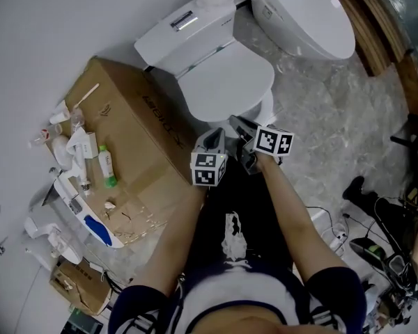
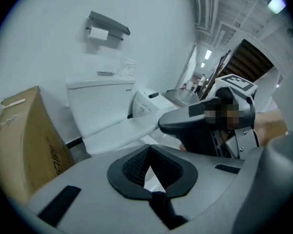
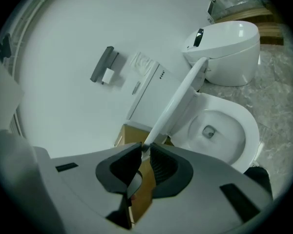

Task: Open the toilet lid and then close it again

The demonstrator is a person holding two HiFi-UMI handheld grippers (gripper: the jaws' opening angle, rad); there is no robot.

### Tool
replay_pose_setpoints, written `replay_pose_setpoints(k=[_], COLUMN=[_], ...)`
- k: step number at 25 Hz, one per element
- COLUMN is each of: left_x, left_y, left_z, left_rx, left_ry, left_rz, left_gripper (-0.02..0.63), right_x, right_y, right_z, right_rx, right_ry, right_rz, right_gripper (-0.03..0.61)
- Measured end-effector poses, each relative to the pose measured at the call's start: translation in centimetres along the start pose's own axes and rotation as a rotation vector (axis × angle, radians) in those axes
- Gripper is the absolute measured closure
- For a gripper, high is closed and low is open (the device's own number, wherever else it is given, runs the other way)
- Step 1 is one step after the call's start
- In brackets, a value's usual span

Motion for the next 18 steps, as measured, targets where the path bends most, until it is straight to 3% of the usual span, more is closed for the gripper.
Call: replay_pose_setpoints(k=[6, 18], left_x=[-2.5, -6.7], left_y=[1.8, 5.6], left_z=[-0.2, -2.4], left_rx=[-0.005, -0.034], left_ry=[-0.002, 0.095], left_rz=[0.062, 0.162], left_gripper=[0.607, 0.609], right_x=[0.8, 3.5], right_y=[1.4, 4.5], right_z=[-1.8, -6.0], right_rx=[-0.045, -0.158], right_ry=[-0.037, -0.018], right_rz=[-0.017, -0.059], right_gripper=[0.541, 0.541])
Point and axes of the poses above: the fingertips, and each gripper's own axes: x forward along the fingers, z to its right, y out of its top, the point moved 5 cm from there along -x, backward along the fingers, and after that the axes turned 8 degrees about x, right-handed, at the moved point
